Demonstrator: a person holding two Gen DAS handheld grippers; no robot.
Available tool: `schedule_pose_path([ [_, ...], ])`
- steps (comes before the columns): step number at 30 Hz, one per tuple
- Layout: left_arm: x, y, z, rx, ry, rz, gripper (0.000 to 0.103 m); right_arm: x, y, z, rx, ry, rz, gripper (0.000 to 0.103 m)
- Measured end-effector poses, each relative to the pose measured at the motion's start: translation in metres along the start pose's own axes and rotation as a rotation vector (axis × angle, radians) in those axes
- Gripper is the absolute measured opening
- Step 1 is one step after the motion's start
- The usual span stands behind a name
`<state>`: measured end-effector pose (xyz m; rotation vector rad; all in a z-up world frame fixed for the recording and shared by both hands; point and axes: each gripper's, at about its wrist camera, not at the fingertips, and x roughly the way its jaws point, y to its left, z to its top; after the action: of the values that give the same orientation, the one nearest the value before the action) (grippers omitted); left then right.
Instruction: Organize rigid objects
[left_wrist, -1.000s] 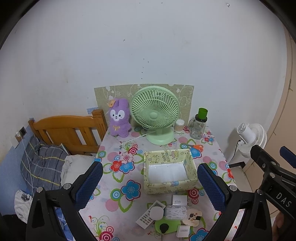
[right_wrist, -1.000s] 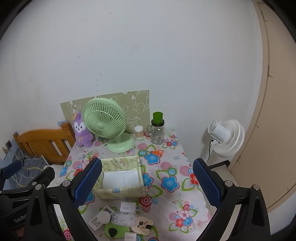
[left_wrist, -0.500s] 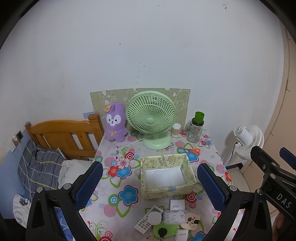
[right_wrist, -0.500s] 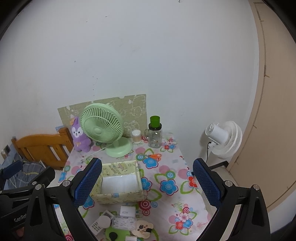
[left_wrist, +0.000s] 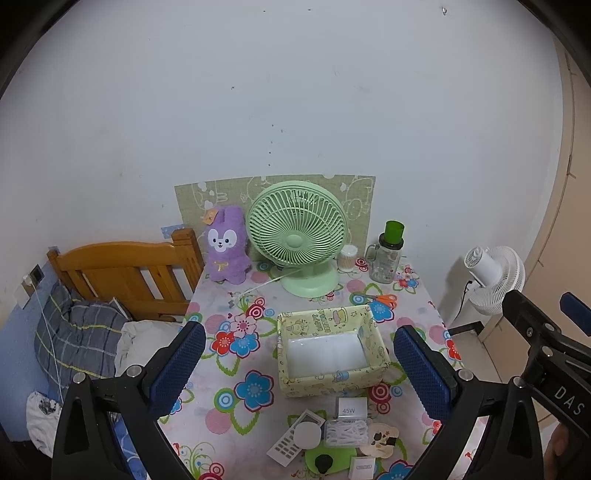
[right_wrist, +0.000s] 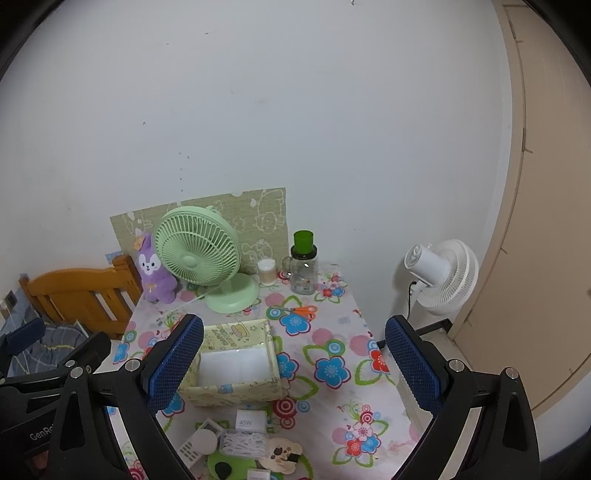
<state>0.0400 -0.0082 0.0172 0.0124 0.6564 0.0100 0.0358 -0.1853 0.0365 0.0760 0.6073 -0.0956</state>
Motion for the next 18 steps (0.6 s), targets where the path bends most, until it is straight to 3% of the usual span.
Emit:
schedule_pose_path([
  [18,-0.0019,0.0024,0.0038,0.012,-0.015,0.005,0.103,0.0021,0.0021,0.0022,0.0,-0.012,0.005,0.1],
])
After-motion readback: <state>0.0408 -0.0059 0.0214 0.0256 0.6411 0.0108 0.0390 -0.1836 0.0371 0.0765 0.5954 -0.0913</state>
